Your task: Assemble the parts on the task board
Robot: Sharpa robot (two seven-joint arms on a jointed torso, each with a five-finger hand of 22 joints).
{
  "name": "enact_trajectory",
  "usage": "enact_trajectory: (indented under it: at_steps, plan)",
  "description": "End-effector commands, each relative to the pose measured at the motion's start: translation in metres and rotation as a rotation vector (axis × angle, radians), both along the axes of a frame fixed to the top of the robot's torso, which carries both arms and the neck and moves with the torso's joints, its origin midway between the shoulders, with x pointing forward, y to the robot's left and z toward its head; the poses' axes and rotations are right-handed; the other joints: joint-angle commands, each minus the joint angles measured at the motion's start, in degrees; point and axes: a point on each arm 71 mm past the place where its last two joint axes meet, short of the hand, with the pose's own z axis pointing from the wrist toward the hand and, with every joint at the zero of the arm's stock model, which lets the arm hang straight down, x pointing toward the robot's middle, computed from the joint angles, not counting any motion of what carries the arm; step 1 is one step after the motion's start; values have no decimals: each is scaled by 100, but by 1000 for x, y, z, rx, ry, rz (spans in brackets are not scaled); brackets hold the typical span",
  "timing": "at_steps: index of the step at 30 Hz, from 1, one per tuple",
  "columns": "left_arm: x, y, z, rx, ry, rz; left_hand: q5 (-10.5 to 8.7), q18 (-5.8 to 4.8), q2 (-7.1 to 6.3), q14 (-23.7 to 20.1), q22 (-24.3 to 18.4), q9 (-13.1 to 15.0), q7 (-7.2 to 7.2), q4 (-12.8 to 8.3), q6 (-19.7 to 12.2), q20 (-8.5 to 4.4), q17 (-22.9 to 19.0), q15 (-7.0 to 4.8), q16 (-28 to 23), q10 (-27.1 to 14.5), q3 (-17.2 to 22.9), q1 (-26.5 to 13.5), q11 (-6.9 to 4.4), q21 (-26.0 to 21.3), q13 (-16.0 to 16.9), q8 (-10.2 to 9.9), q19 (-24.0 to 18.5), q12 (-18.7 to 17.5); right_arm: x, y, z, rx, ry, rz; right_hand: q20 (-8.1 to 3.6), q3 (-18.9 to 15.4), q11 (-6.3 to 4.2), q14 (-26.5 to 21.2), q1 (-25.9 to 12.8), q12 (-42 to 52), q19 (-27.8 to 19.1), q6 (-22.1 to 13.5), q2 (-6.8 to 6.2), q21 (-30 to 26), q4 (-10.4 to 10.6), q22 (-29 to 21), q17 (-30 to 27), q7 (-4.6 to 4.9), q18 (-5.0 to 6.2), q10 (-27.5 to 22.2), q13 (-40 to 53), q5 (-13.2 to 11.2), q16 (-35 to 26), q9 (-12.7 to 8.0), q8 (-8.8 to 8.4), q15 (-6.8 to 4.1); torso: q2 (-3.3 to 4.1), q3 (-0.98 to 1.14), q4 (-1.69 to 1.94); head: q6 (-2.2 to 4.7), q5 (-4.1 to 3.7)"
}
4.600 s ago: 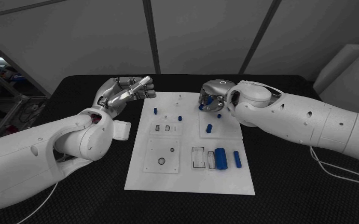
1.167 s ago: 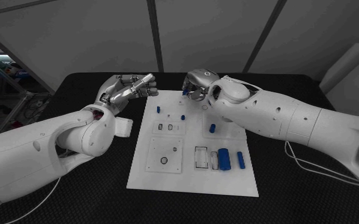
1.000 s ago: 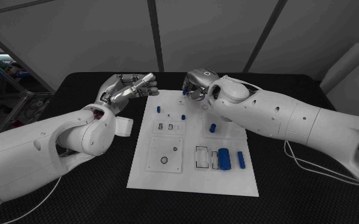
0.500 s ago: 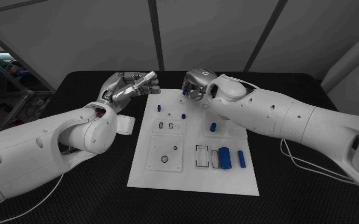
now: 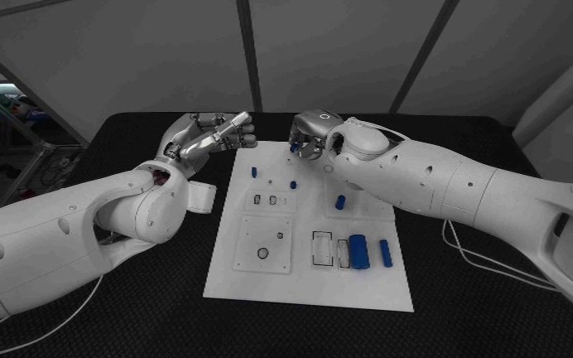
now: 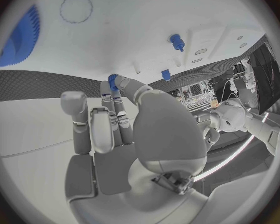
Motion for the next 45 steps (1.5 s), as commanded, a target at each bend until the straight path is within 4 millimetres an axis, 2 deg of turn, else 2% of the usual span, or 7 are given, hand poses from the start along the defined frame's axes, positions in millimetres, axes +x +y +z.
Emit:
enact_trajectory:
  at_steps: [1, 19, 28, 32, 35, 38, 45]
  plan:
    - [0, -2, 2, -4, -7, -12, -37, -129, -15, 29, -7, -8, 42, -34, -1, -4, 7, 14, -35, -16, -12, -1, 31, -14, 1, -31, 40, -36, 0, 1, 0, -15, 8, 8, 17, 6, 31, 256, -62, -54, -38, -44, -45, -2, 38, -38, -26, 44, -43, -145, -26, -17, 10, -19, -47, -7, -2, 0, -5, -3, 7]
    - [1, 1, 3, -2, -8, -6, -39, -129, -14, 32, -13, -8, 44, -43, -4, -2, 10, 15, -45, -18, -11, -1, 33, -22, 2, -35, 44, -50, -8, -11, 7, 21, -37, 13, 212, -375, 263, 131, -71, 42, -443, -1114, -316, -367, 66, -665, -498, 203, 74, -1400, -35, -120, -212, -34, -86, 190, 4, 13, -19, 36, 7]
    - [1, 5, 3, 1, -8, 0, -40, -129, -18, 33, -16, -9, 50, -50, -11, -2, 12, 16, -51, -24, -12, -1, 37, -27, 2, -39, 47, -60, -19, -65, 35, 203, -61, -40, 156, -383, 144, 186, -118, 493, -300, -627, -252, -254, 199, -502, -320, 178, 46, -603, 47, -17, -113, 35, 87, 104, -7, 19, -66, 109, -21]
    - [1, 7, 3, 3, -8, 6, -40, -129, -18, 33, -17, -9, 49, -51, -11, -2, 12, 16, -52, -24, -12, 0, 37, -27, 2, -39, 47, -61, -23, -103, 47, 308, -3, -109, -1, -615, -128, 234, -260, 1130, -230, -486, -463, -212, 277, -446, -101, -1, 41, 506, 405, 83, 5, 41, 146, -101, -6, 38, -99, 146, -40]
    - [1, 8, 3, 4, -7, 8, -40, -129, -18, 33, -17, -9, 49, -51, -11, -2, 12, 16, -52, -24, -12, 0, 37, -27, 2, -39, 47, -61, -24, -124, 47, 316, 50, -157, -143, -1104, -241, 318, -304, 2061, -24, -582, -593, -53, 367, -155, 303, -120, -30, 816, 1223, 238, 216, 23, 162, -218, -4, 38, -110, 171, -60]
    - [2, 8, 3, 4, -8, 8, -40, -129, -18, 33, -17, -9, 49, -51, -11, -2, 12, 16, -52, -24, -12, 0, 37, -27, 2, -39, 47, -61, -25, -137, 45, 307, 93, -187, -131, -1907, -204, 399, -142, 4964, 155, -767, -430, 110, 675, 146, 865, -49, -95, 390, 4342, 355, 498, 20, 307, -192, -3, 45, -121, 179, -70]
    - [2, 6, 2, 3, -7, 4, -40, -129, -18, 33, -17, -9, 49, -51, -11, -2, 12, 16, -52, -24, -12, 0, 37, -27, 2, -39, 47, -61, -21, -144, 39, 282, 159, -214, -46, -2618, -102, 469, 162, 6300, 256, -1059, -287, 271, 1160, 406, 1285, 15, -129, 399, 5848, 480, 687, 8, 471, -91, 5, 50, -105, 182, -112]
